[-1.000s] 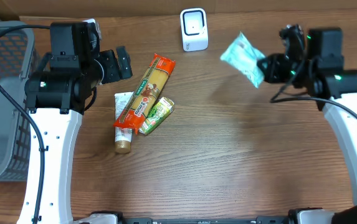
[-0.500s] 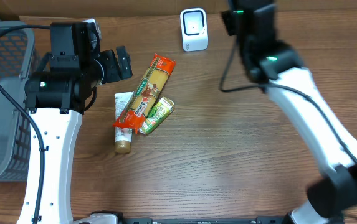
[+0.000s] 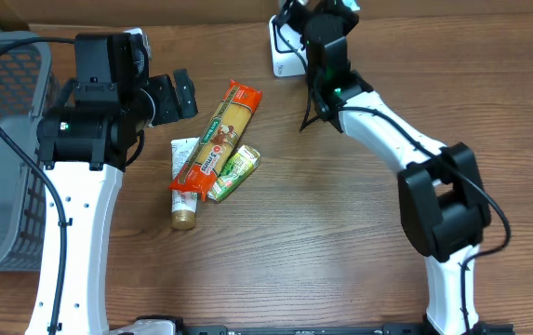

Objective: Scan the item barcode

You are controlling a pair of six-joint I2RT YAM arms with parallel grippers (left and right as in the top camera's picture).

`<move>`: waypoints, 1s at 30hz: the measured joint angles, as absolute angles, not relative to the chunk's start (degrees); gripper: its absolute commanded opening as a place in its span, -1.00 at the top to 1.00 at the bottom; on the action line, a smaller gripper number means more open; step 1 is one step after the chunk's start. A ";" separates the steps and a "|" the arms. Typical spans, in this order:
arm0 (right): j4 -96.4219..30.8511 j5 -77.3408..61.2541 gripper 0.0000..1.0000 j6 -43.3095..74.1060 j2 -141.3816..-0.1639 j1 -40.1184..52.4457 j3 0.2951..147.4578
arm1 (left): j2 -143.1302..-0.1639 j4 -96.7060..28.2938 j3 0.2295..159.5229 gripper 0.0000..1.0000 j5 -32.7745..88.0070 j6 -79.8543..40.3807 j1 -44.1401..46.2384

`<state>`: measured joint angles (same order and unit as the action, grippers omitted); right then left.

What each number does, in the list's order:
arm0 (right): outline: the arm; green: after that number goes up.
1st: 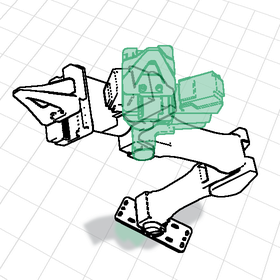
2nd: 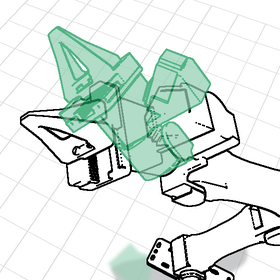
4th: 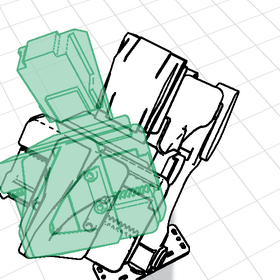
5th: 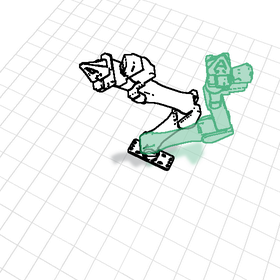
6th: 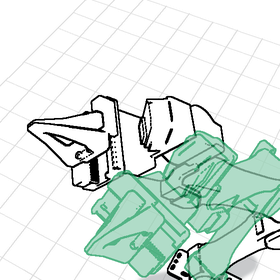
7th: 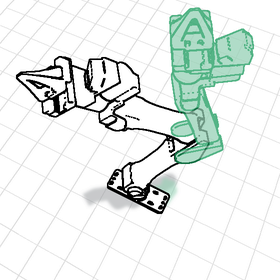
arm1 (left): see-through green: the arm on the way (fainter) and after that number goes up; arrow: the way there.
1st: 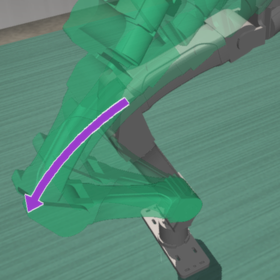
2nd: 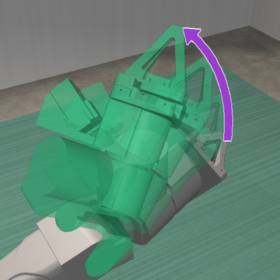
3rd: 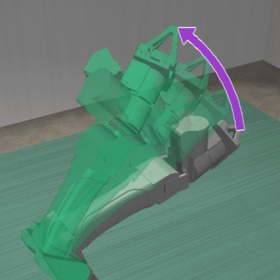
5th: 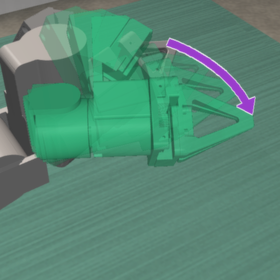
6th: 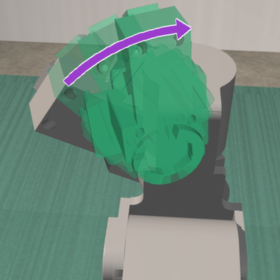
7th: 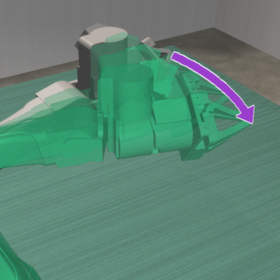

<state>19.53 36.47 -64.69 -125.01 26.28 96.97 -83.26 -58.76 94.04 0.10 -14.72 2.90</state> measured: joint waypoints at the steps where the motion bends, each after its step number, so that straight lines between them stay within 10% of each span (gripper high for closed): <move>1: 20.23 36.40 0.93 -65.71 -126.02 26.28 96.97 | -83.26 -58.76 94.04 -0.99 0.12 -14.72 2.90; 30: 21.43 33.12 0.93 -93.32 -131.76 27.99 96.97 | -83.26 -58.76 94.06 -0.99 0.12 -14.72 2.90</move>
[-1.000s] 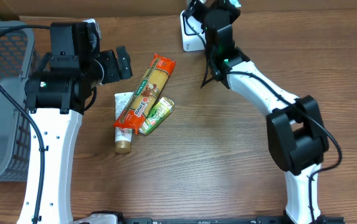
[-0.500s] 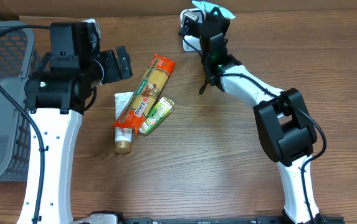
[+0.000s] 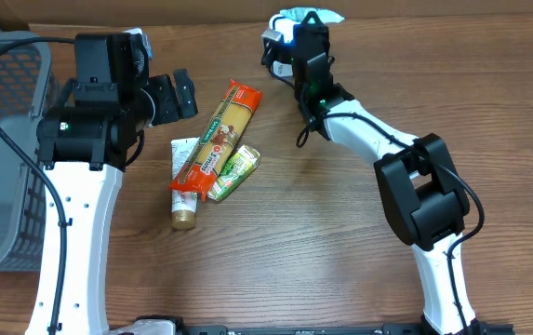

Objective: Scan the item barcode

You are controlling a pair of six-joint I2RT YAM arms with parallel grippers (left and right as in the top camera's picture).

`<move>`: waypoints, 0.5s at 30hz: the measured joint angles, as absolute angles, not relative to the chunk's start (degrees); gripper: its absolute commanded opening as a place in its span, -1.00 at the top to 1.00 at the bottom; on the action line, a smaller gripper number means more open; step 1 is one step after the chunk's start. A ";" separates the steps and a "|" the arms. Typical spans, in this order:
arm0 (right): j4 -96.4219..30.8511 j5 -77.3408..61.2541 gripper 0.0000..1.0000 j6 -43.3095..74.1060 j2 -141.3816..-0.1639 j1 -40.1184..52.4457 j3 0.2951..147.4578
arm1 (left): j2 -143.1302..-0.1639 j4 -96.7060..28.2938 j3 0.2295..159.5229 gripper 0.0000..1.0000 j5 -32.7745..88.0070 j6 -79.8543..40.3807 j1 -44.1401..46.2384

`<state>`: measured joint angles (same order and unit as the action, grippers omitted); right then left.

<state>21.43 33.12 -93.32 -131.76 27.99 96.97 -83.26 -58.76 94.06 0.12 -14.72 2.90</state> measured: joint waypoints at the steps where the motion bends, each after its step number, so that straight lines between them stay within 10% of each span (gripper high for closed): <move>1: 21.47 32.47 0.93 -94.85 -131.76 28.16 96.97 | -83.26 -58.76 94.06 -0.99 0.12 -14.70 2.90; 15: 21.41 29.36 0.93 -102.13 -131.76 28.36 96.97 | -83.26 -58.74 94.04 -0.99 0.12 -14.70 2.90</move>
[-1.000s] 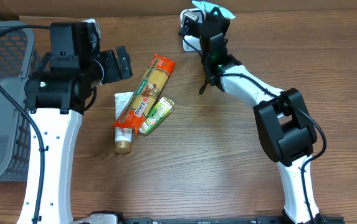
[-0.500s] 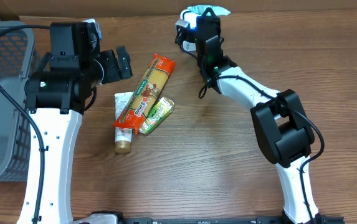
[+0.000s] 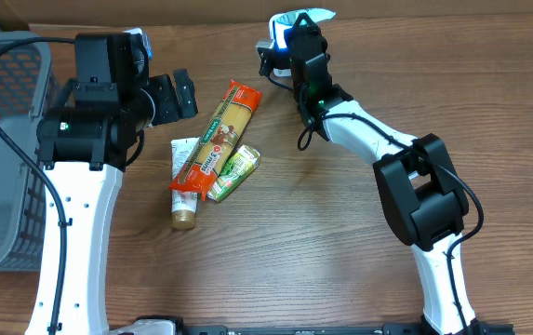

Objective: Scan the item barcode

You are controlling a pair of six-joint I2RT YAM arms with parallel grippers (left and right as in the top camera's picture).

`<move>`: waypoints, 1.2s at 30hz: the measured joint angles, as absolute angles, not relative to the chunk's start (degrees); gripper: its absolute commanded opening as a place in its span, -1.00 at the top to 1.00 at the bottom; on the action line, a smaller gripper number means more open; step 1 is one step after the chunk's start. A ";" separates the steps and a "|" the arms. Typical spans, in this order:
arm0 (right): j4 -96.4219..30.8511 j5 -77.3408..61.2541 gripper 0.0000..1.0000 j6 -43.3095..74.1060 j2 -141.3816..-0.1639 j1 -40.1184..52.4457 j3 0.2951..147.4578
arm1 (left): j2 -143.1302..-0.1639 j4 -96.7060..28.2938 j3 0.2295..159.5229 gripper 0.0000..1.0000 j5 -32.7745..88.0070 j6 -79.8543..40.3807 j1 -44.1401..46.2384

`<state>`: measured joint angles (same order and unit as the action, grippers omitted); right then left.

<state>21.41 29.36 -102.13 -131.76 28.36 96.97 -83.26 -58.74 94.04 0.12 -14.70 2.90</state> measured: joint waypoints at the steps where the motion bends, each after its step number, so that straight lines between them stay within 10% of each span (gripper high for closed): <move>1: 21.43 29.39 0.93 -102.21 -131.76 28.40 96.97 | -83.26 -58.76 94.06 -0.99 0.12 -14.70 2.90; 14: 18.33 29.63 0.92 -99.53 -130.63 30.41 96.97 | -83.26 -58.76 94.04 -0.99 0.12 -14.72 2.90; 22: -15.90 25.61 0.92 -87.74 -116.18 30.52 96.84 | -83.26 -58.74 94.06 -0.99 0.12 -14.72 2.90; 36: -51.42 -20.93 0.92 -47.09 -97.91 28.36 97.19 | -83.26 -58.76 94.06 -0.99 0.12 -14.72 2.90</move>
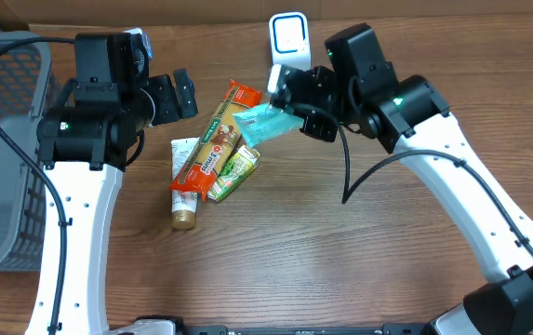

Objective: Scan the item barcode

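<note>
A white barcode scanner (287, 35) stands at the back edge of the table. My right gripper (286, 109) is shut on a teal packet (264, 124), which hangs below the scanner and over the upper end of the orange pasta packet (218, 138). Under the pasta packet lie a green packet (234, 171) and a white tube with a gold cap (184, 194). My left gripper (185, 93) stands open just left of the pile, with nothing between its fingers.
A grey wire basket fills the left edge of the table. The table's back edge runs right behind the scanner. A black cable (348, 167) hangs from the right arm over the wood.
My right gripper was at the table's back edge with the teal packet by the scanner. Now it holds the packet lower and further left, over the pile. The left arm has not moved.
My right gripper first hovered over the scanner at the back of the table. At the following two moments it held the teal packet right by the scanner. Now the scanner stands uncovered and the packet is over the pasta packet. Left arm and pile stayed still.
</note>
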You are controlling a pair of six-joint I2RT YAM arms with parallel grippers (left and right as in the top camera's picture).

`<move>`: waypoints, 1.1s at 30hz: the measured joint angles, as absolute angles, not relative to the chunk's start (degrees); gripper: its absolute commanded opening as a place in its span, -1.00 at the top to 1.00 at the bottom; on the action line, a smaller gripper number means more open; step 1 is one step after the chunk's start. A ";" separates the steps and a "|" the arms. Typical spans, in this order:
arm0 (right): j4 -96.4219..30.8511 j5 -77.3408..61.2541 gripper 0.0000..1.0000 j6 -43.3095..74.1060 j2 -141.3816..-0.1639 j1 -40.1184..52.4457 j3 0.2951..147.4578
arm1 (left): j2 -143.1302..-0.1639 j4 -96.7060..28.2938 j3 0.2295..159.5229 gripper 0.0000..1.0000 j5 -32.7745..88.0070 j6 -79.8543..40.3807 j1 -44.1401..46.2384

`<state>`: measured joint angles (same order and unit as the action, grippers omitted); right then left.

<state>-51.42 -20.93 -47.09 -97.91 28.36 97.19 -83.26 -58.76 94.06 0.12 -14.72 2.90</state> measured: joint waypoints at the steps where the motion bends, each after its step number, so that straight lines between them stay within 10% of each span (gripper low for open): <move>1: -52.23 -22.59 0.92 -43.86 -98.10 27.86 97.19 | -83.26 -58.76 94.06 -0.99 0.12 -14.72 2.90; 29: -53.67 -10.00 0.73 48.29 -108.60 -13.61 77.45 | -83.26 -58.76 94.06 -0.99 0.12 -14.70 2.90; 30: -53.82 -10.00 0.51 49.60 -108.60 -14.61 76.66 | -83.26 -58.76 94.06 -0.99 0.12 -14.70 2.90; 33: -55.90 -9.28 -1.00 52.56 -108.60 -16.21 75.79 | -83.26 -58.74 94.06 -0.99 0.12 -14.72 2.90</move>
<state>-55.90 -9.28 52.56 -108.60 -16.21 75.79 -83.26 -58.74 94.06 0.12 -14.72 2.90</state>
